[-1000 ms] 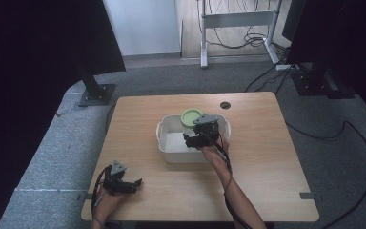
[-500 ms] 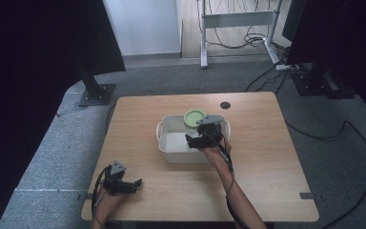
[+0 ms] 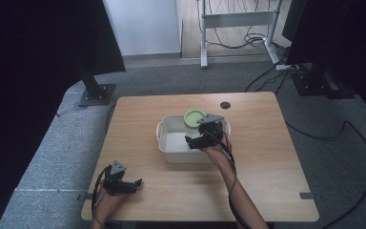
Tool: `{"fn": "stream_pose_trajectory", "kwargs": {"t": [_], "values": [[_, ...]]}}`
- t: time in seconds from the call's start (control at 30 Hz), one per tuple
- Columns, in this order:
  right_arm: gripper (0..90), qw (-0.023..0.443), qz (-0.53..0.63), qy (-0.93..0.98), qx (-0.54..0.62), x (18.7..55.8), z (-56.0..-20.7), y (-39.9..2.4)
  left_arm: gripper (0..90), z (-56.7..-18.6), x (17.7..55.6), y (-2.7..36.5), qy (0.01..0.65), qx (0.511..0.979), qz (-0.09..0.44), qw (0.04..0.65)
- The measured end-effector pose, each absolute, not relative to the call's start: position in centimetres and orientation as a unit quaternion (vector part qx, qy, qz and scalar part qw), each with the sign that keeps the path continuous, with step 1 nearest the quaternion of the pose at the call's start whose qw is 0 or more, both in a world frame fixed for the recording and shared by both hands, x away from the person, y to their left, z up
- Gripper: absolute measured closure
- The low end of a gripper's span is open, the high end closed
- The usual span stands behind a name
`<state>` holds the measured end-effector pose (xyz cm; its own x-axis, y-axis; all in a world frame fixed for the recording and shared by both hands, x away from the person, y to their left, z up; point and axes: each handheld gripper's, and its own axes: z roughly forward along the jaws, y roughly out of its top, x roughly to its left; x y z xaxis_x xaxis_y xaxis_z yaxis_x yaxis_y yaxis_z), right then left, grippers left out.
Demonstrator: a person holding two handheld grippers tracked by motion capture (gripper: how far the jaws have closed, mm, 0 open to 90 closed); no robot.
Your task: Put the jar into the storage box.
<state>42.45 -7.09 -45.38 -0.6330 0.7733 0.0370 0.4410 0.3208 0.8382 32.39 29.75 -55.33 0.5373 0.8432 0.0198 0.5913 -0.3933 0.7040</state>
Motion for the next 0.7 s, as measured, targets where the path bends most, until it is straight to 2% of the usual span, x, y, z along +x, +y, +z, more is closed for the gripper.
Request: {"fn": "stream_pose_trajectory", "kwargs": {"t": [0.7], "values": [[2.4,0.189,0.438,0.798,0.368,40.8,-44.6,-8.6,0.7,-55.3,32.4,29.7,0.442,0.812,0.191,0.33]]}}
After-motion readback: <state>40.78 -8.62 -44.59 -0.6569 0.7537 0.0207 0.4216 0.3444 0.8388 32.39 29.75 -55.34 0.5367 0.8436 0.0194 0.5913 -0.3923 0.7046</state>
